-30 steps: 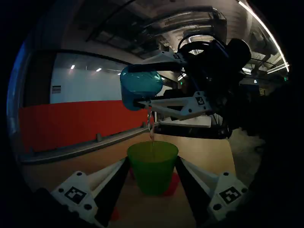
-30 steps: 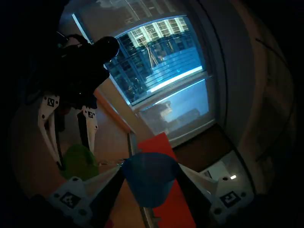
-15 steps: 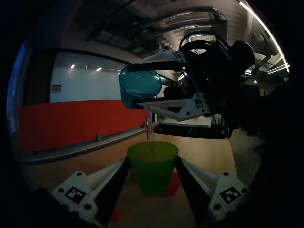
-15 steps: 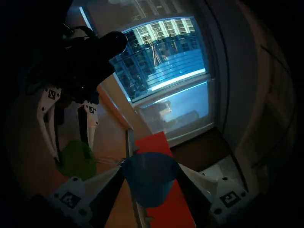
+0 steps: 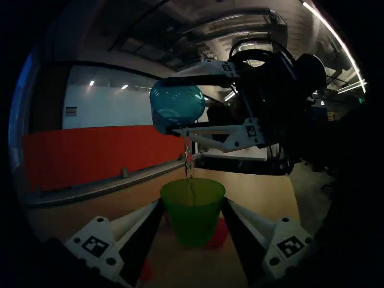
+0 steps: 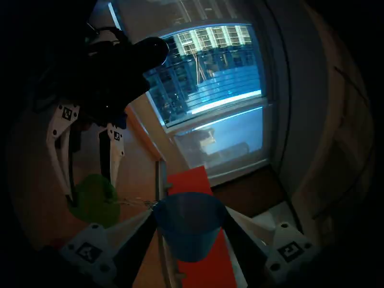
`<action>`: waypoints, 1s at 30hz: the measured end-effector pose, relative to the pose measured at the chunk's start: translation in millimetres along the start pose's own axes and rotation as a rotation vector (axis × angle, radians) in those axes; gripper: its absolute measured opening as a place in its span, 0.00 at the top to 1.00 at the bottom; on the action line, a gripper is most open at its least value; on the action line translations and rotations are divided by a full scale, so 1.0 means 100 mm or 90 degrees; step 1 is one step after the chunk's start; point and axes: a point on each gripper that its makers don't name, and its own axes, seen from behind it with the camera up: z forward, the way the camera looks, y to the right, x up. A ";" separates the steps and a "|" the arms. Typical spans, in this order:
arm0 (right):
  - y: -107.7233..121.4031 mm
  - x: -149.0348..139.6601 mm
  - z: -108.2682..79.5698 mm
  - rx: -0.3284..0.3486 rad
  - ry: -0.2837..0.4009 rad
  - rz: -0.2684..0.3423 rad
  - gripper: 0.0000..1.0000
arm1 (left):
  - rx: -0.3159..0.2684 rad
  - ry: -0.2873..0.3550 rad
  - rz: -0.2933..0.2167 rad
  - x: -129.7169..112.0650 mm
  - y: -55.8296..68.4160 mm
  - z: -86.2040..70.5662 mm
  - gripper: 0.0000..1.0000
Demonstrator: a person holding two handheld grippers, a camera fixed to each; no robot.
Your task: Pour water
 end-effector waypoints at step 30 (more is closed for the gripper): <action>0.12 -0.01 0.02 -0.015 -0.009 -0.077 0.09 | 0.001 -0.001 0.005 0.07 -0.02 0.05 0.15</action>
